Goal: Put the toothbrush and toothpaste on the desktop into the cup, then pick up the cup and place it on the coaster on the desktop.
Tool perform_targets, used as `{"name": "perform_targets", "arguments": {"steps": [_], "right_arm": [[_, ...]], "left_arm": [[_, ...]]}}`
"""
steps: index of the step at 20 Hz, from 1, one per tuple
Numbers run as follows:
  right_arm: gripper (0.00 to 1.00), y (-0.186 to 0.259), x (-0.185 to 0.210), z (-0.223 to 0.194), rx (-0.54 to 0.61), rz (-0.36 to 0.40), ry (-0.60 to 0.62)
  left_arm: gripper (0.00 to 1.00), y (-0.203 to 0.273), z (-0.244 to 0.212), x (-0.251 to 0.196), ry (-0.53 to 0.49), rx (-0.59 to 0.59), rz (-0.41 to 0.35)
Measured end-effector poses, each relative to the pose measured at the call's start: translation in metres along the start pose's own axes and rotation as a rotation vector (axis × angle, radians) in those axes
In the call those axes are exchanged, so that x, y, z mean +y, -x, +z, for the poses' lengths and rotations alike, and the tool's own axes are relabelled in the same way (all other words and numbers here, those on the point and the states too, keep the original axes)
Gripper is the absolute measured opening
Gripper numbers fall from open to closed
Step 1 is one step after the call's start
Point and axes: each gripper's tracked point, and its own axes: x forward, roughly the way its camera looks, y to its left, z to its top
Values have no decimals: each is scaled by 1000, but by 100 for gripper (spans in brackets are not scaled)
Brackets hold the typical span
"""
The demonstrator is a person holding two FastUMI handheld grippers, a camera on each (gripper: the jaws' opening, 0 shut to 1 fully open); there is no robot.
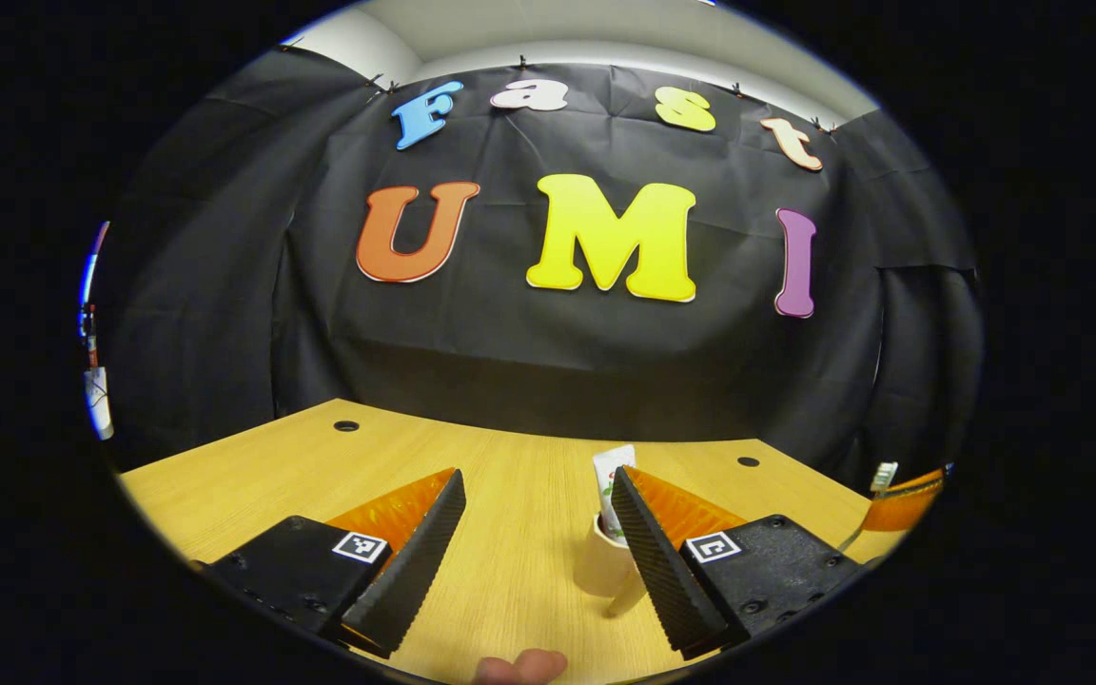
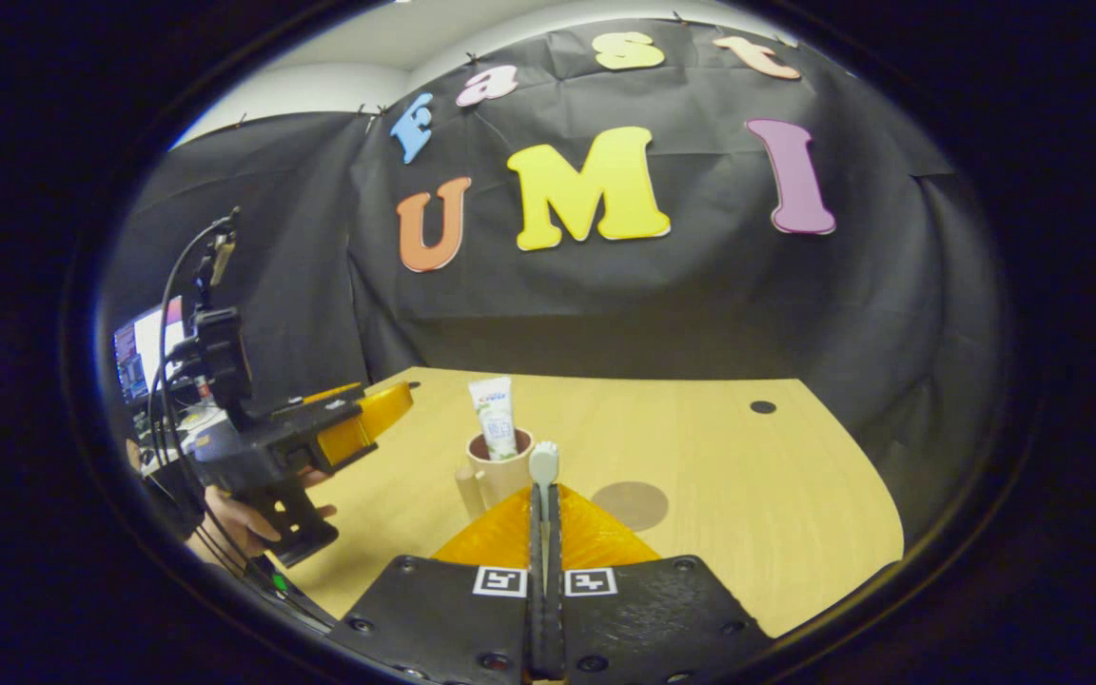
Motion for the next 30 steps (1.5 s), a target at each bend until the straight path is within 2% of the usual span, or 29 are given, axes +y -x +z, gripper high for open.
{"name": "perform_targets", "arguments": {"steps": [5,9,14,17,21,28,29,30], "right_arm": [[0,-41,33,48,-86,48,74],[0,-80,53,84,-154,49,131],[0,-112,63,94,-157,48,88],[0,-114,68,104,-156,63,55],[0,-118,66,120,-197,51,58],[0,-133,64,108,-161,40,51],[2,-133,59,100,-140,22,56],[14,-134,57,95,-130,20,50]], "left_arm": [[98,44,-16,14,-8,26,30],[98,68,-14,28,-38,6,68],[98,81,-9,54,-55,-12,112],[100,83,-9,63,-36,-11,124],[98,84,-14,64,-7,6,120],[98,86,-7,63,-23,-8,124],[98,86,-7,61,-19,-4,122],[98,87,-7,60,-14,-1,116]]}}
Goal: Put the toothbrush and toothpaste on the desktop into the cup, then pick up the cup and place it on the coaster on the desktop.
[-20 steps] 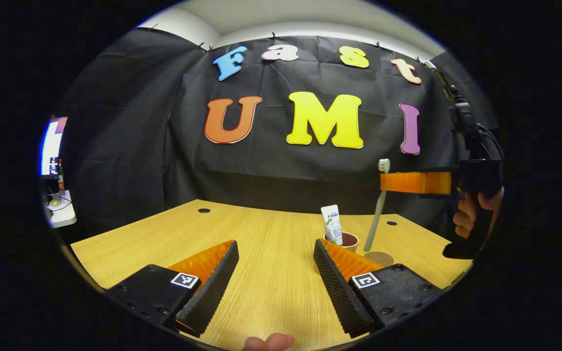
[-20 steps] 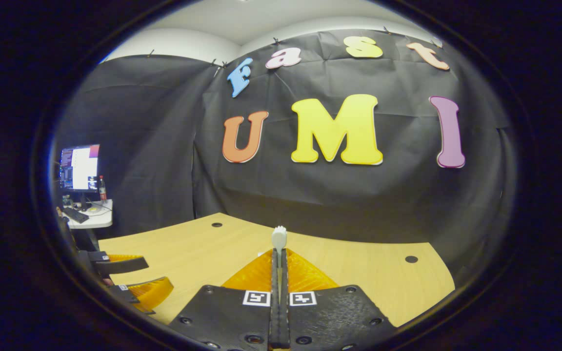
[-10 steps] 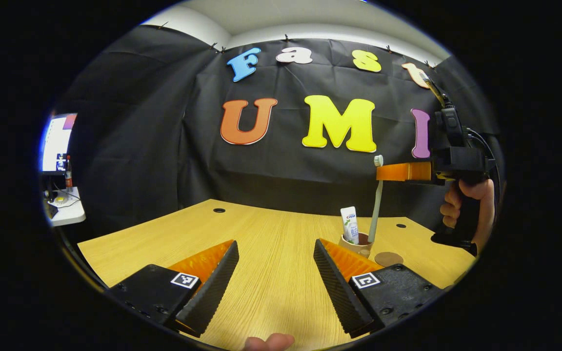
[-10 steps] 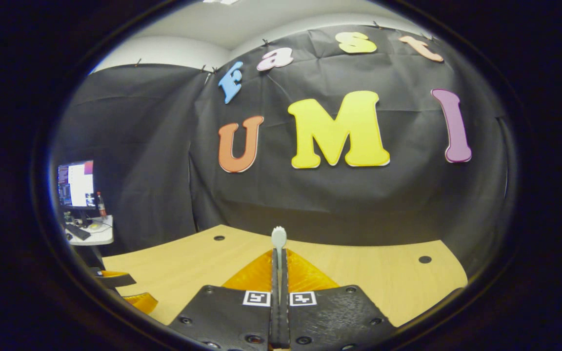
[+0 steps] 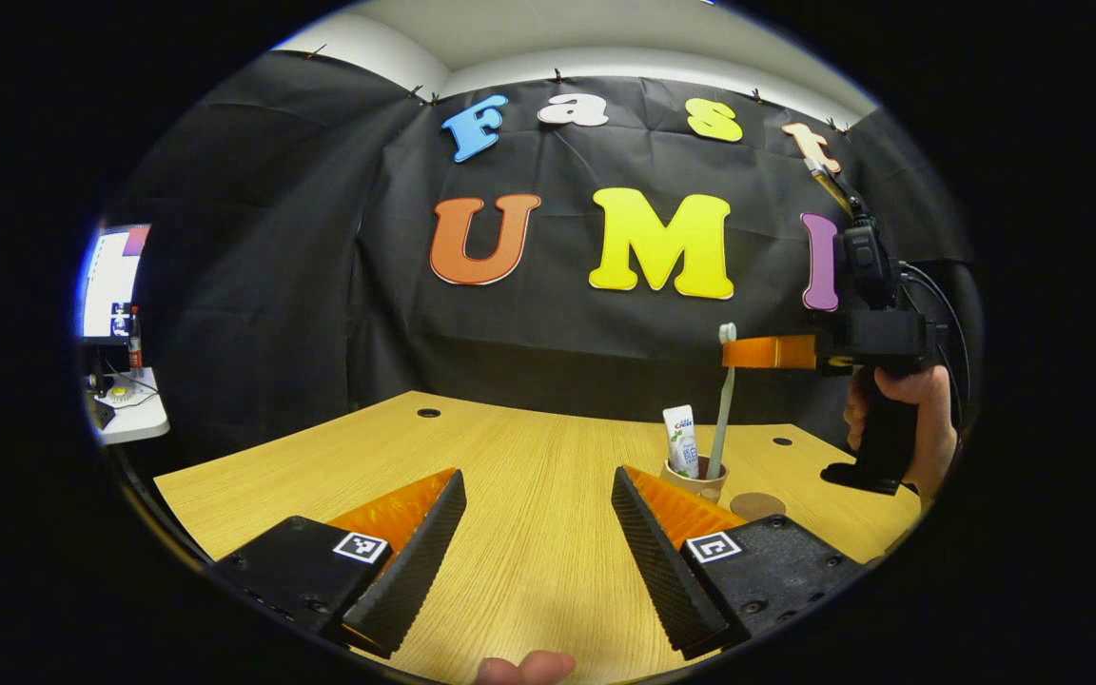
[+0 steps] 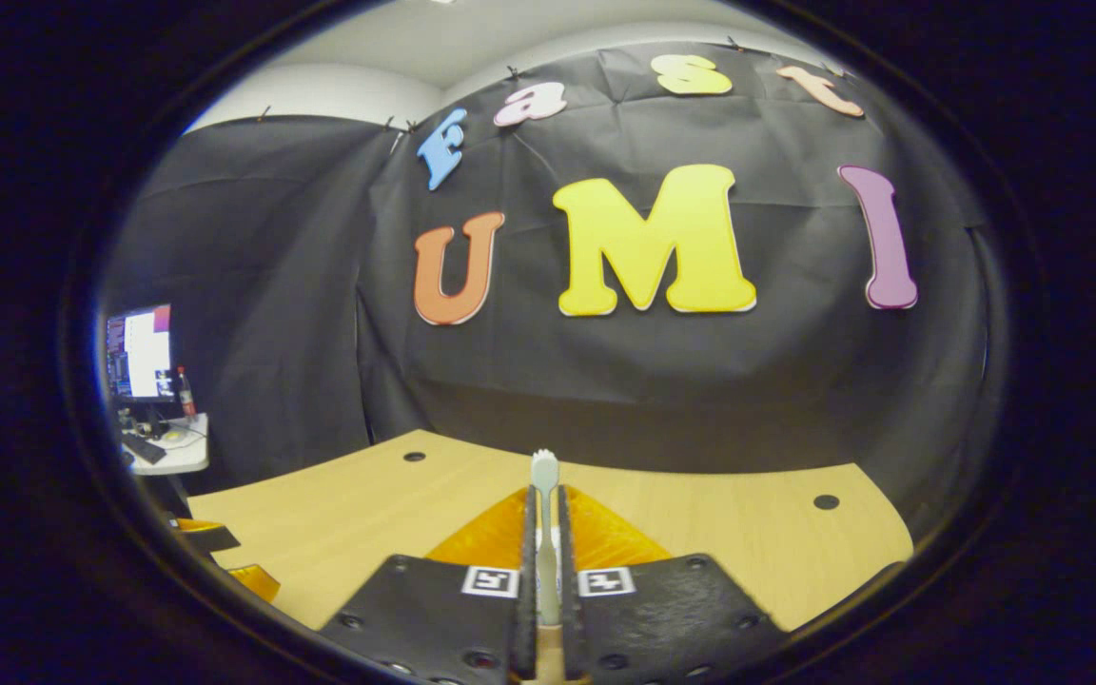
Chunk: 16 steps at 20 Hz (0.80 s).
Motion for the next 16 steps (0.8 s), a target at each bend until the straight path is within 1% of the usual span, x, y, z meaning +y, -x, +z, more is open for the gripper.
{"name": "perform_targets", "arguments": {"steps": [2,3,4,5,6,7,8,9,10,11,12,16], "right_arm": [[40,6,-3,-6,11,0,-27],[41,8,-4,-7,12,5,-32],[53,10,-7,-5,11,0,-28],[58,12,-11,-4,8,-7,-24],[65,16,-13,-1,-2,-10,-23],[69,20,-14,3,-14,-7,-23],[77,24,-16,6,-24,-6,-21],[81,30,-19,10,-38,-11,-19],[88,35,-24,14,-53,-22,-14],[90,40,-29,16,-67,-34,-9],[94,46,-34,20,-77,-48,-6],[93,78,-55,29,-126,-110,48]], "left_arm": [[98,0,1,0,0,1,-3],[98,0,1,0,-3,1,0],[98,0,1,-1,-4,3,3],[98,0,2,-3,-1,5,-1],[98,1,4,-3,1,4,-5],[98,2,6,-5,2,5,-8],[98,3,7,-9,1,5,-12],[98,3,7,-14,0,5,-16],[98,3,9,-18,-3,5,-20],[98,4,11,-20,-9,5,-20],[98,6,13,-21,-16,7,-17],[98,7,34,-39,-48,-14,-40]]}}
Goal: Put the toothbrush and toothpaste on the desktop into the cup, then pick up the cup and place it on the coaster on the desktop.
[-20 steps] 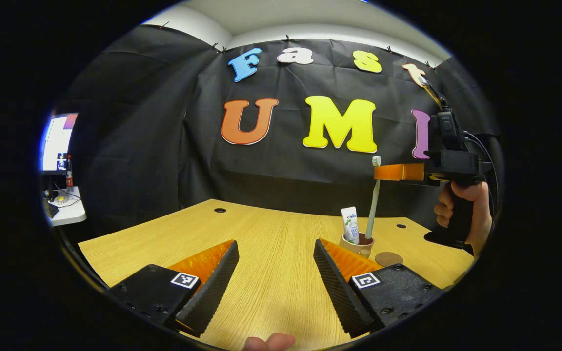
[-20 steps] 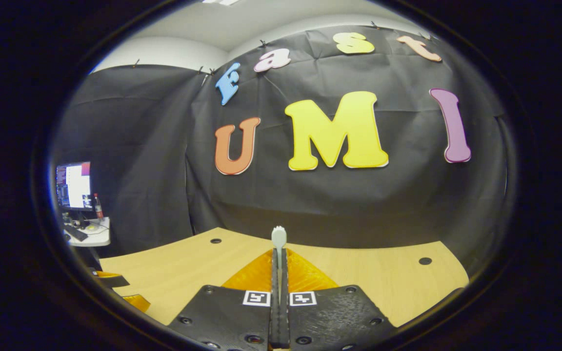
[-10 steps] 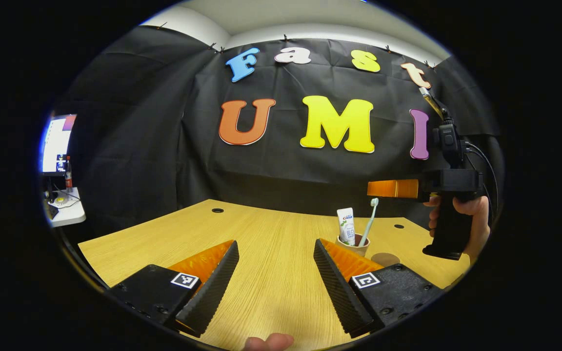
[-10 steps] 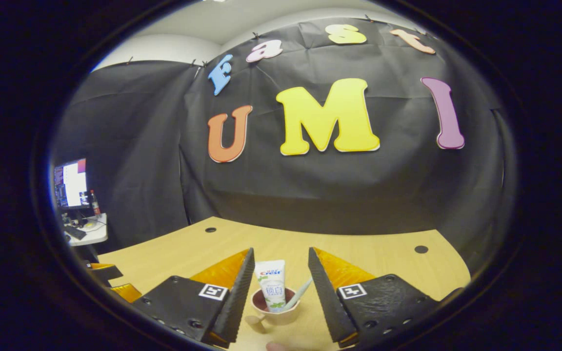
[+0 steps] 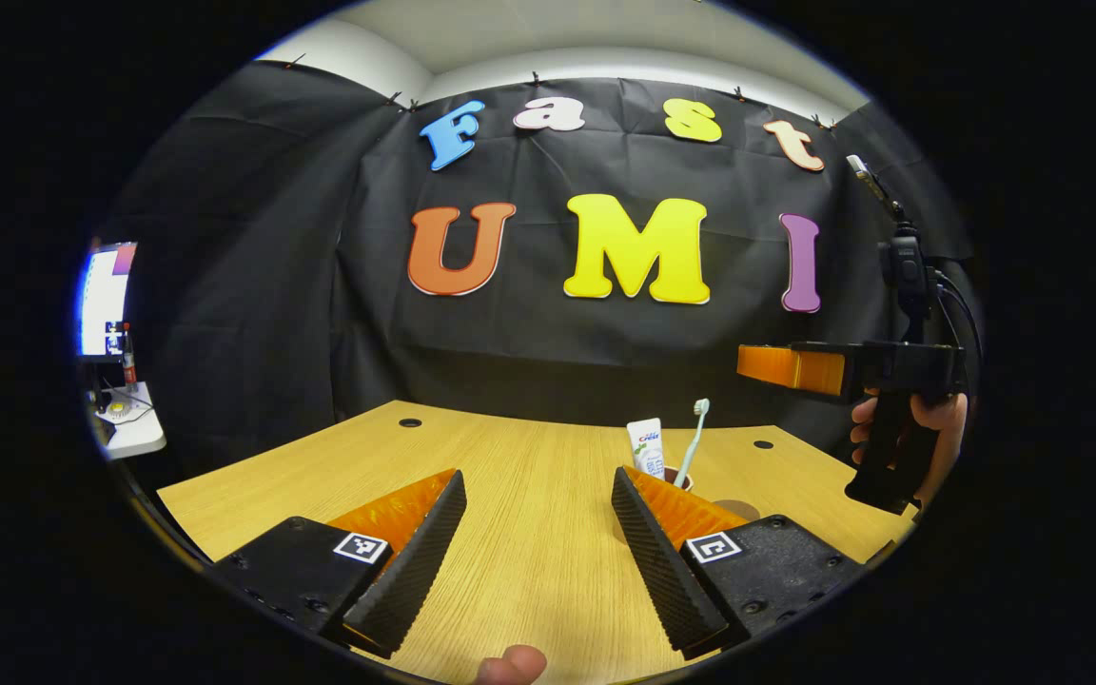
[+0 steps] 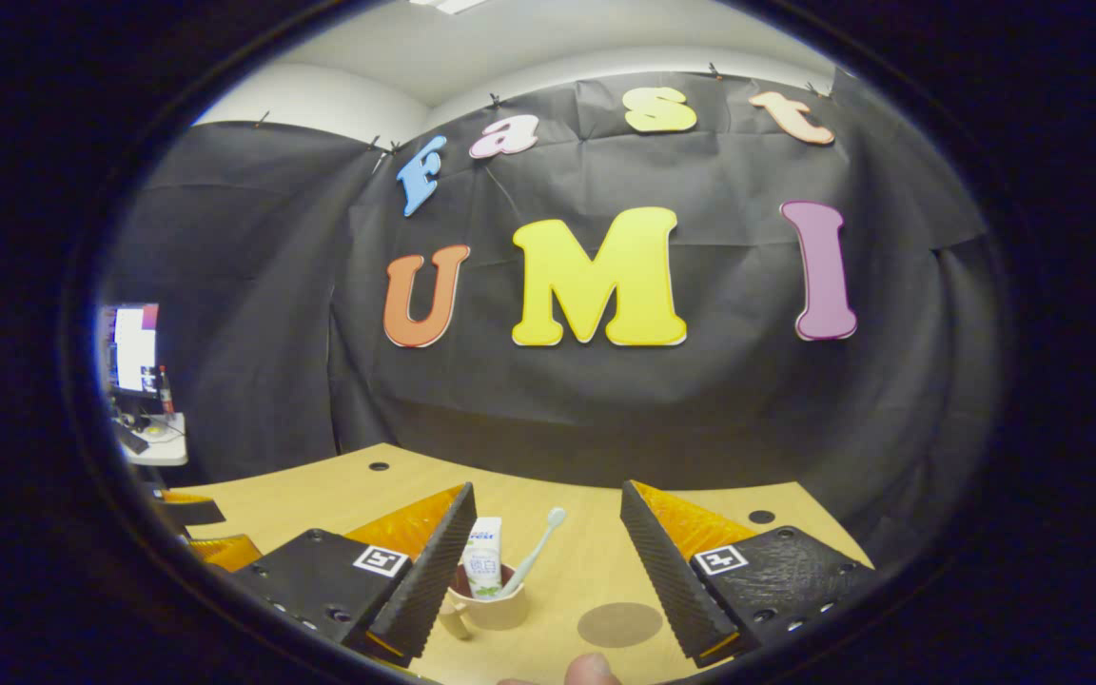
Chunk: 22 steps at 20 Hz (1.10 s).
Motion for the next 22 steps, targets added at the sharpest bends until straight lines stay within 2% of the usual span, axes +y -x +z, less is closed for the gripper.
{"name": "perform_targets", "arguments": {"steps": [4,9,13,17,22], "right_arm": [[94,39,-22,-3,-13,-13,1],[96,91,-83,-30,16,-103,-6],[95,126,-119,-45,39,-161,-55],[94,148,-130,-69,94,-167,-73],[93,170,-143,-102,146,-188,-118]], "left_arm": [[97,-8,33,-23,-25,-16,-49],[97,-31,77,-53,-39,3,-134],[97,-62,105,-71,-84,18,-164],[97,-99,104,-92,-149,111,-199],[99,-123,60,-113,-206,386,-246]]}}
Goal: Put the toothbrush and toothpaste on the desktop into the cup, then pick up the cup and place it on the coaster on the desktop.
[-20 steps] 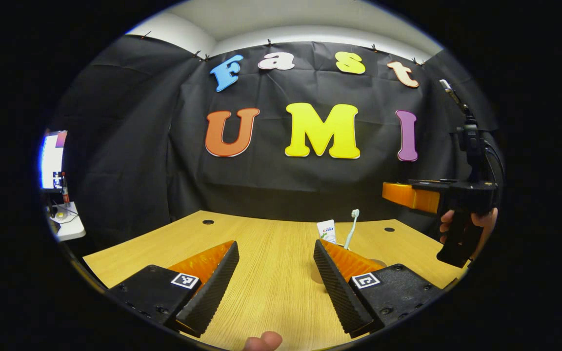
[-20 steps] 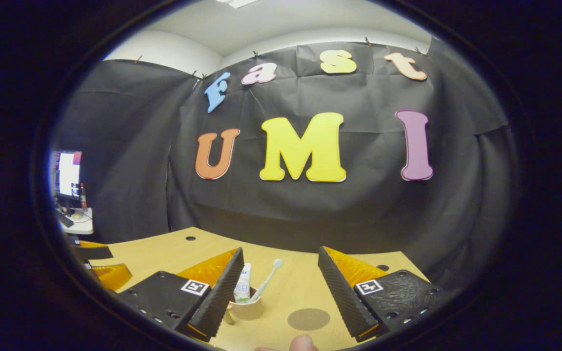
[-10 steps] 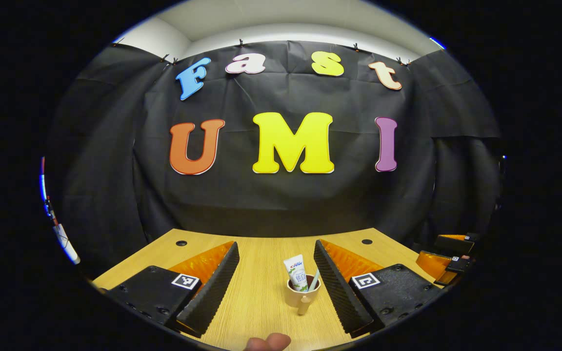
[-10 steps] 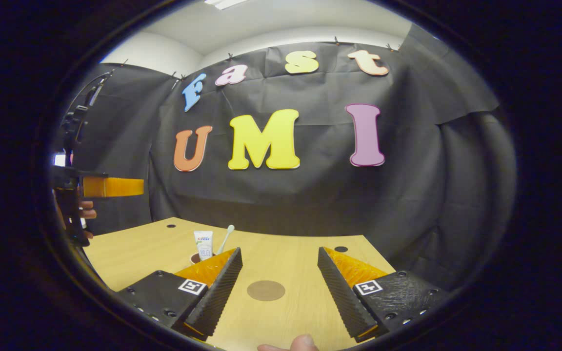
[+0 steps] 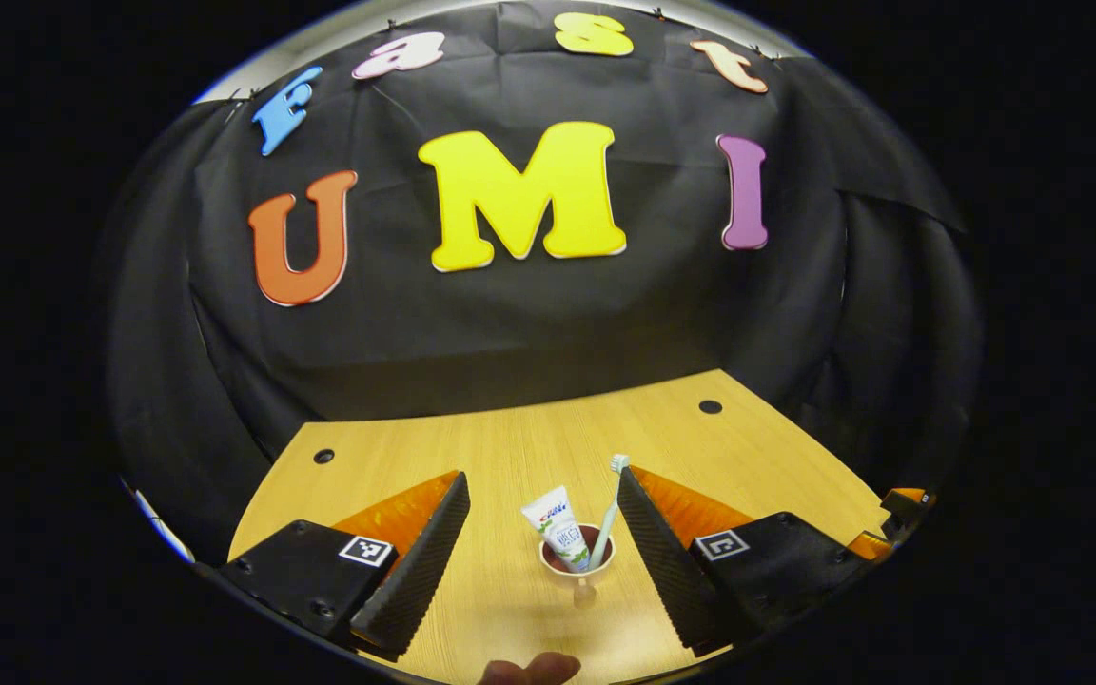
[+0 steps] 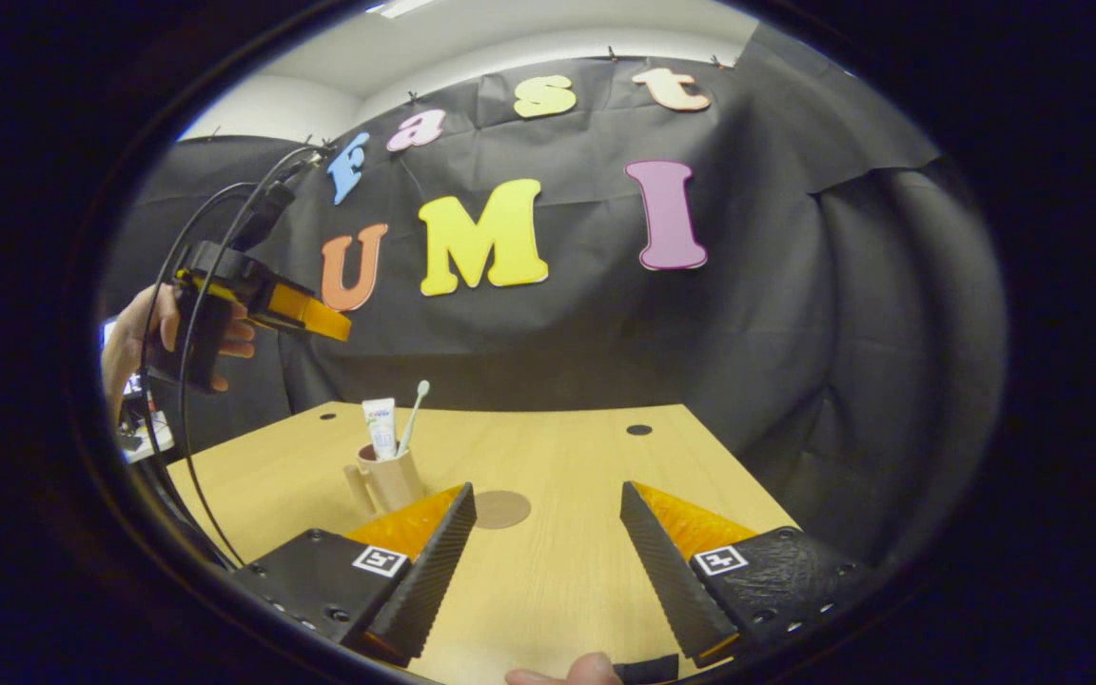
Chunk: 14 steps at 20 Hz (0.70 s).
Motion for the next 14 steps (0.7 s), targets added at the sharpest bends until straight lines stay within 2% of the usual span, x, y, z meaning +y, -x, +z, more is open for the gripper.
{"name": "perform_targets", "arguments": {"steps": [3,6,9,12,14], "right_arm": [[92,-1,-14,-24,61,-21,-33],[94,-1,-28,-33,78,-52,-79],[95,2,-34,-40,90,-62,-95],[95,8,-41,-46,95,-67,-89],[95,9,-50,-50,102,-83,-98]], "left_arm": [[99,-16,-30,-17,2,175,-59],[100,-25,-74,-36,104,384,-128],[100,-36,-116,-41,166,573,-126],[100,-47,-146,-37,143,684,-99],[100,-59,-160,-39,169,738,-84]]}}
